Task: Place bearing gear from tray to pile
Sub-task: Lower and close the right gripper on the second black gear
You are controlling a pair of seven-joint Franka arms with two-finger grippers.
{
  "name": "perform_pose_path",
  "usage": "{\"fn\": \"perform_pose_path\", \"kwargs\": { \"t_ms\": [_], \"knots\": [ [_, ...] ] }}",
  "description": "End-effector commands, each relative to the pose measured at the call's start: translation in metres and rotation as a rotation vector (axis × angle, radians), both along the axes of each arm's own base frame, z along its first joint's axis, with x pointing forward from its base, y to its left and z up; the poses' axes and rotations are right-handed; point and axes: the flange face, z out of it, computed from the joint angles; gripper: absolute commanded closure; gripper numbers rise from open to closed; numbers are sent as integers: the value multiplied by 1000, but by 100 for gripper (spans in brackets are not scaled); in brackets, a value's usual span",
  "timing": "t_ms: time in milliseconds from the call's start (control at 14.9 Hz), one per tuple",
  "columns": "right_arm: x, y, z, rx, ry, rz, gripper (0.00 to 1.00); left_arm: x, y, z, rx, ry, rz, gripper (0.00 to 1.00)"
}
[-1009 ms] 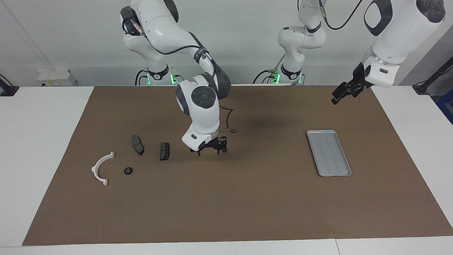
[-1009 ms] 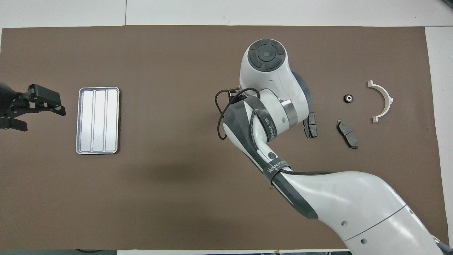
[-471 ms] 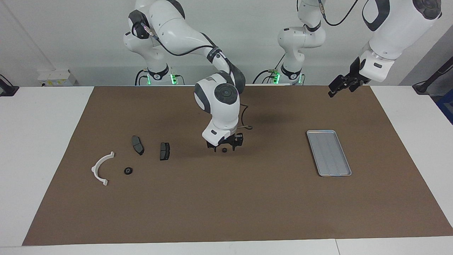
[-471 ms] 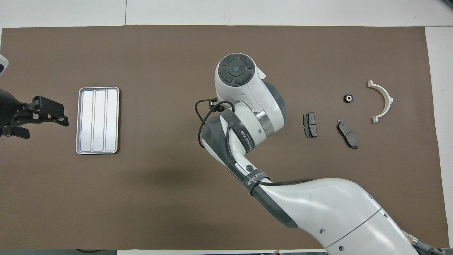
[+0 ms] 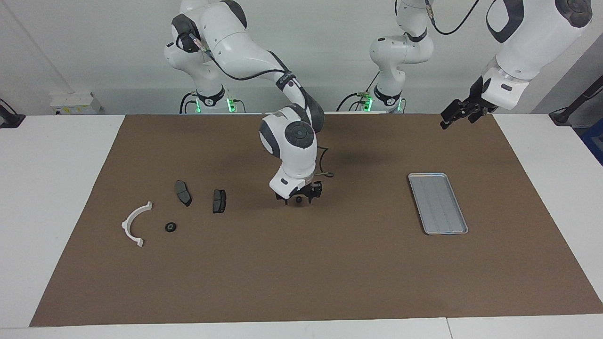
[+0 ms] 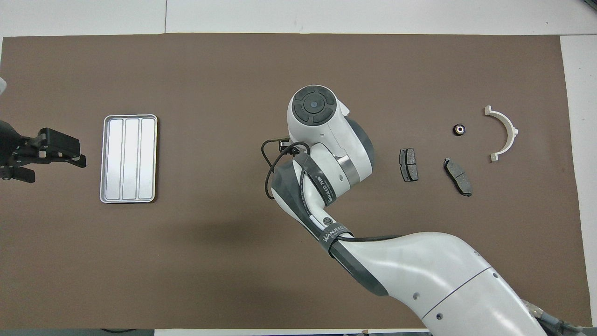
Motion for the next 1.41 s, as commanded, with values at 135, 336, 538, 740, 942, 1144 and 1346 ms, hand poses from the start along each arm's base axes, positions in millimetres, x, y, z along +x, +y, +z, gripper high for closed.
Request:
{"fn": "perform_pose_path", "kwargs": {
  "t_ms": [135,336,538,740,942,1144,1346],
  "knots": [
    [-25,2,-3,22,11,-15,23,-3,2,4,16,-19,-14,0],
    [-32,-4,-15,29,-2,-7,24,-4,3,6,16,-23,-14,0],
    [-36,-7,-21,26,3,-4,26,-4,4,6,16,-19,-15,0],
    [-36,-6,-20,28,-1,-4,30,-4,1,6,17,-23,-4,0],
    [-38,-4,-21,30,0,0,40,-5,1,7,15,-20,-19,0],
    [-38,-4,-21,33,-5,0,49,-4,3,12,58,-33,-26,0],
    [-40,-5,-23,34,-7,-3,62,-2,5,13,68,-52,-89,0]
  ]
}}
